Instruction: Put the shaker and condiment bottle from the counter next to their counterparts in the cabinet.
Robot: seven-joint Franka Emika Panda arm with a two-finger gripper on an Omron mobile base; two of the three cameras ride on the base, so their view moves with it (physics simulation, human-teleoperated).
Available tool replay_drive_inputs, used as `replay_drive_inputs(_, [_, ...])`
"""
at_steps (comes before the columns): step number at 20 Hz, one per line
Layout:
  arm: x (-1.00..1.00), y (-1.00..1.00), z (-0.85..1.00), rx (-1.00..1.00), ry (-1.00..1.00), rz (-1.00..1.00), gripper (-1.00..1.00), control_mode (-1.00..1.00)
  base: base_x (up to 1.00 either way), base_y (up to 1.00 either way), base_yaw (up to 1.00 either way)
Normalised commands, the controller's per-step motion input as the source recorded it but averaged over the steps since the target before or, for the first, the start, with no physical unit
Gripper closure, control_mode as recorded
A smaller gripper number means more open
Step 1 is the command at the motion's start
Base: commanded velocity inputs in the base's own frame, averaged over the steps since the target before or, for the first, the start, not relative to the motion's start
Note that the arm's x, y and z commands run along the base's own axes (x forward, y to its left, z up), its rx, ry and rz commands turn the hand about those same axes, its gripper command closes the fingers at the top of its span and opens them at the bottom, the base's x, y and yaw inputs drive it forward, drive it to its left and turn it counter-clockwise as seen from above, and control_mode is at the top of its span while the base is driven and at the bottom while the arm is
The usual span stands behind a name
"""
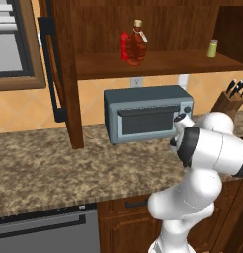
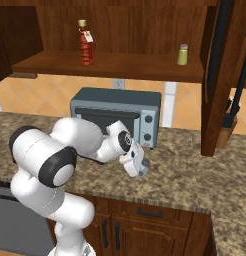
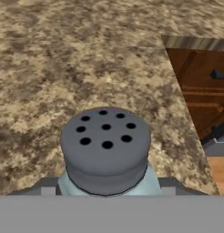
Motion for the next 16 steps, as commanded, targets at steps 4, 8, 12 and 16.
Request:
replay_drive_inputs(4, [-0.57, -0.12, 0.48, 0.07, 0.0, 0.0, 1.0, -1.0, 0.0, 0.0, 0.0])
replay_drive_inputs(8, [-0.62, -0.08, 0.28, 0.05, 0.0, 0.01, 1.0, -1.0, 0.0, 0.0, 0.0])
replay_drive_inputs(12, [-0.63, 0.0, 0.09, 0.0, 0.0, 0.09, 1.0, -1.0, 0.0, 0.0, 0.0])
replay_drive_inputs(16, [-0.5, 0.07, 0.25, 0.0, -0.1, 0.12, 1.0, -1.0, 0.0, 0.0, 0.0])
